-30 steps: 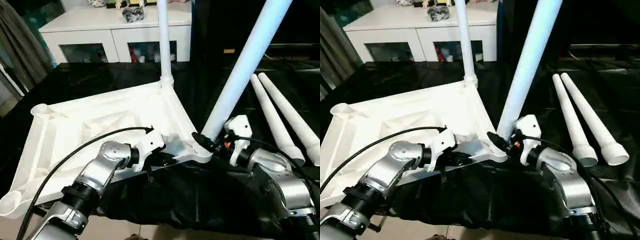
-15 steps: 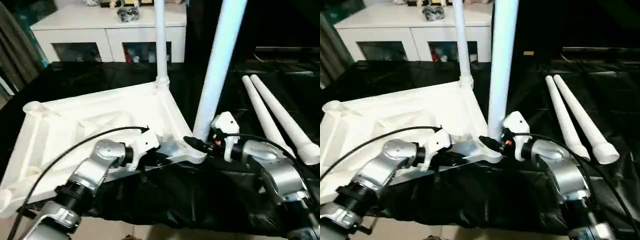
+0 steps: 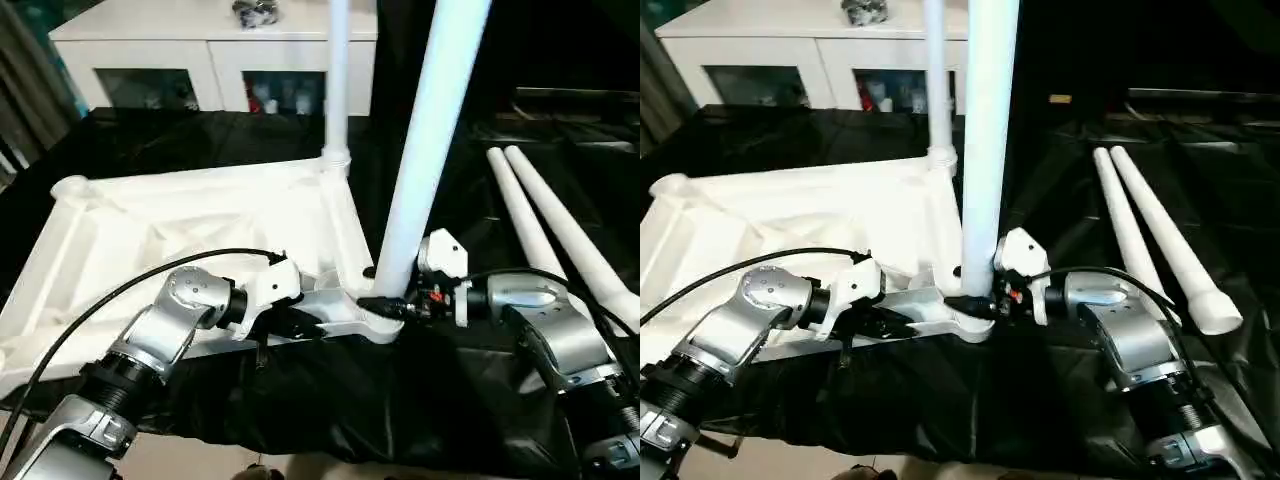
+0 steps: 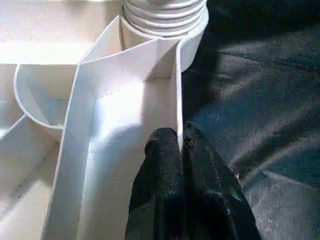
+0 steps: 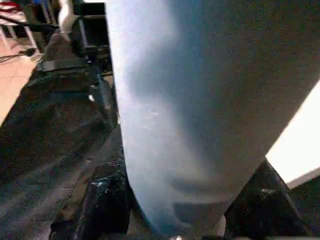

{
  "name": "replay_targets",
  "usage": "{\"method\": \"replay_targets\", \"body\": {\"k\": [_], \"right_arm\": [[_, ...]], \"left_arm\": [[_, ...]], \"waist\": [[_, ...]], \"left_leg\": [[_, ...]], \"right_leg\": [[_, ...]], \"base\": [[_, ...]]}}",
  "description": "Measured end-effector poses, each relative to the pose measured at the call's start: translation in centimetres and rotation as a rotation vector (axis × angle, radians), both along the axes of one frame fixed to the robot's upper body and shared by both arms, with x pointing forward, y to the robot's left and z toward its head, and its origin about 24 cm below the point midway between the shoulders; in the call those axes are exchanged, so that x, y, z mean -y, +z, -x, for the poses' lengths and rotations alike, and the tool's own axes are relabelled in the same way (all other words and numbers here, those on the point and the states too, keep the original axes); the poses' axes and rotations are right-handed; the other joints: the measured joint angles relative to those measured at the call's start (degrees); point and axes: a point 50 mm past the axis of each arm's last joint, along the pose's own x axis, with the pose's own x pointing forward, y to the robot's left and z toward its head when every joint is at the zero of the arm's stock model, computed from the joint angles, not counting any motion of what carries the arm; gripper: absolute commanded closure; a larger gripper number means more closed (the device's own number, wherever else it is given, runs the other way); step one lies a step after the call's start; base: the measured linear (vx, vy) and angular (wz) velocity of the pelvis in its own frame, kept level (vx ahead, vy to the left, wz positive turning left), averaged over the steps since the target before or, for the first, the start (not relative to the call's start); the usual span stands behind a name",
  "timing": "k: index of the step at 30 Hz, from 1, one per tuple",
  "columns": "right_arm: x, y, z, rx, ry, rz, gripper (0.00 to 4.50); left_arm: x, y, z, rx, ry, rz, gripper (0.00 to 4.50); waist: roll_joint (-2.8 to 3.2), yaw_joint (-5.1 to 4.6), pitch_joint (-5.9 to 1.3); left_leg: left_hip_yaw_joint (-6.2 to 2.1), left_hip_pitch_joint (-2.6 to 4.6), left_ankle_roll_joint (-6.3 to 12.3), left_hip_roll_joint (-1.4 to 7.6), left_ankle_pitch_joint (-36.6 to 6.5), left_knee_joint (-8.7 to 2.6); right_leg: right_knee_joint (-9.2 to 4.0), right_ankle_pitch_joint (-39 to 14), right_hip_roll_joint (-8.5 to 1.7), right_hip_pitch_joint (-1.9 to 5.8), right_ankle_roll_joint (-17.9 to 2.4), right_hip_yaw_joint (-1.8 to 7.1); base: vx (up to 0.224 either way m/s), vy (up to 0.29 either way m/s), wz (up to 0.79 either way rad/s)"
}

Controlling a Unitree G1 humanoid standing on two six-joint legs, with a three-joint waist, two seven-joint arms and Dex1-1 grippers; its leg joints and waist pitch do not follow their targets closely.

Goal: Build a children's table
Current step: Insert table leg to table base

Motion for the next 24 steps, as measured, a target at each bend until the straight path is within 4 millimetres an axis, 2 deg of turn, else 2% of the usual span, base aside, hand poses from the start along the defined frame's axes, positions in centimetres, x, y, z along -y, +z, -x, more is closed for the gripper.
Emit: {"method": "replay_targets", "body": {"k": [8, 11, 13, 18, 20, 22, 24], "right_arm": [[-0.2, -0.2, -0.4, 0.016, -0.029, -0.017, 2.59], [-0.5, -0.3, -1.3, 0.026, -0.132, -0.051, 2.59], [-0.7, -0.5, -2.7, 0.042, -0.293, -0.083, 2.59], [-0.9, -0.7, -4.6, 0.061, -0.567, -0.121, 2.59], [-1.3, -0.8, -5.5, 0.061, -0.674, -0.13, 2.59], [-1.7, -0.9, -6.0, 0.059, -0.738, -0.135, 2.59], [-1.8, -1.0, -6.2, 0.053, -0.769, -0.132, 2.59]], "left_arm": [[0.2, 0.0, -0.4, 0.006, 0.011, 0.001, 4.5], [0.5, 0.1, -0.9, 0.048, 0.061, -0.016, 4.5], [1.3, 0.1, -1.5, 0.082, 0.165, -0.008, 4.5], [4.0, 0.0, -2.0, 0.101, 0.338, 0.023, 4.5], [5.1, 0.0, -2.1, 0.113, 0.414, 0.027, 4.5], [6.0, -0.1, -2.2, 0.123, 0.458, 0.027, 4.5], [6.4, -0.1, -2.2, 0.128, 0.48, 0.028, 4.5]], "waist": [[0.23, 0.01, 0.37], [0.39, -0.07, 0.62], [0.53, -0.36, 1.01], [0.72, -1.28, 1.33], [0.77, -1.56, 1.36], [0.73, -1.71, 1.38], [0.76, -1.7, 1.39]], "left_leg": [[0.02, 0.2, -0.02, 0.0, 0.0, -0.19], [0.02, 0.34, -0.02, -0.01, 0.0, -0.25], [0.01, 0.43, -0.02, -0.03, 0.0, -0.26], [-0.3, 0.37, -0.01, -0.03, 0.0, -0.75], [-0.3, 0.35, -0.01, -0.1, 0.0, -0.73], [-0.31, 0.39, 0.0, -0.27, 0.0, -0.74], [-0.39, 0.39, 0.01, -0.28, 0.0, -0.79]], "right_leg": [[-0.01, -0.1, 0.0, 0.03, 0.2, 0.0], [-0.04, -0.2, 0.0, 0.04, 0.2, -0.01], [-0.14, -0.2, -0.01, -0.02, 0.3, -0.02], [-1.79, -0.2, -0.01, 0.08, 0.3, -0.6], [-2.05, -0.2, -0.07, 0.05, 0.3, -0.61], [-2.27, -0.2, -0.37, 0.04, 0.3, -0.89], [-2.69, -0.2, -0.7, 0.13, 0.3, -1.64]], "base": [[0.0, 0.0, 0.0], [0.0, 0.0, 0.0], [-0.061, 0.005, -0.07], [-0.037, 0.013, -0.07], [0.0, 0.0, 0.0], [0.0, 0.0, 0.0], [0.0, 0.0, 0.0]]}}
